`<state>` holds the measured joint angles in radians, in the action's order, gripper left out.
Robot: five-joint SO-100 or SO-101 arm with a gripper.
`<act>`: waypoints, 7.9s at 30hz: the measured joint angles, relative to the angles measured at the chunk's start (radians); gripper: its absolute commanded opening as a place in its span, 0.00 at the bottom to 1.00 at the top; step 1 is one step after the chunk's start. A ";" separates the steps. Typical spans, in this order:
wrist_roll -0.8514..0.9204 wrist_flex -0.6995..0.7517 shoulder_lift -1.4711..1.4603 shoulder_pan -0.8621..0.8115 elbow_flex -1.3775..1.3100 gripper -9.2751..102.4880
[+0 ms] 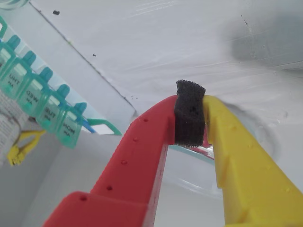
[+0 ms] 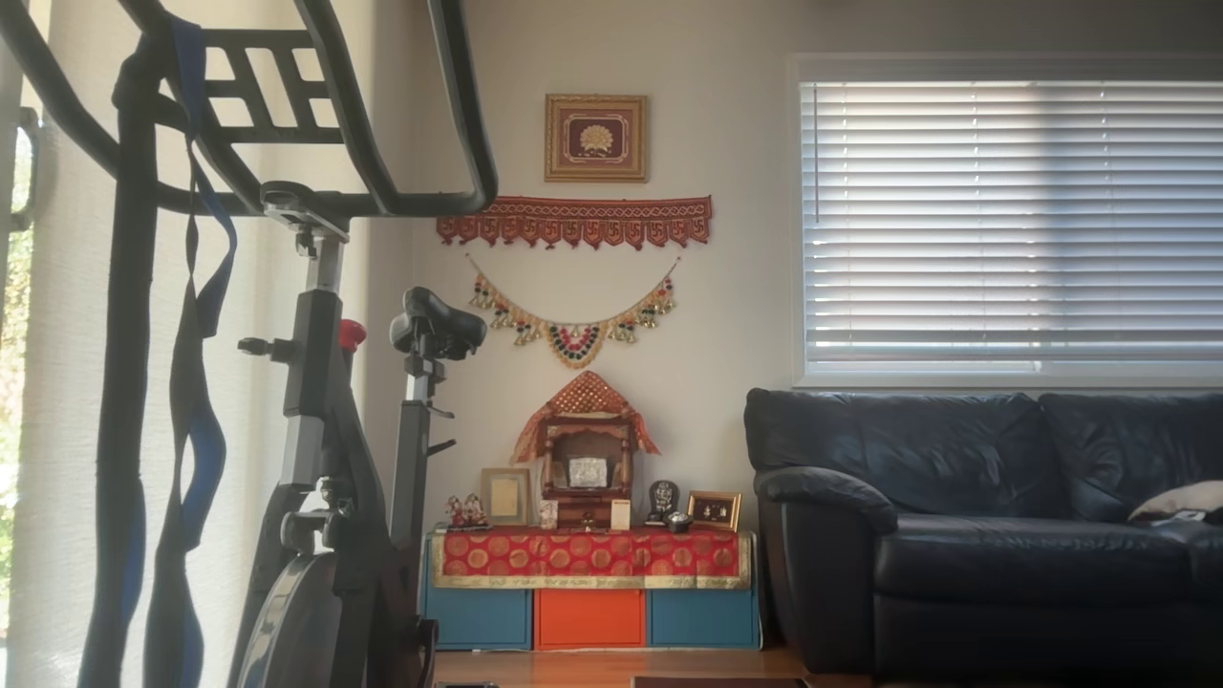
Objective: Sort medicines into box.
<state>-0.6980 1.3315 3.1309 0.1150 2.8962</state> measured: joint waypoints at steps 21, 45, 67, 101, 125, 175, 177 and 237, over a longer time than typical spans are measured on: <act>0.006 0.000 0.000 0.015 0.000 0.10; 0.344 -0.239 0.000 0.123 0.015 0.10; 0.847 -0.064 -0.210 0.089 -0.480 0.09; 1.273 0.132 -0.905 0.342 -1.028 0.09; 1.364 0.347 -1.157 0.376 -1.324 0.09; 1.249 0.002 -1.289 0.472 -1.152 0.29; 1.249 -0.002 -1.302 0.472 -1.152 0.30; 1.299 -0.064 -1.456 0.465 -1.154 0.30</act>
<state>0.6013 1.2671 1.6751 0.5798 1.7426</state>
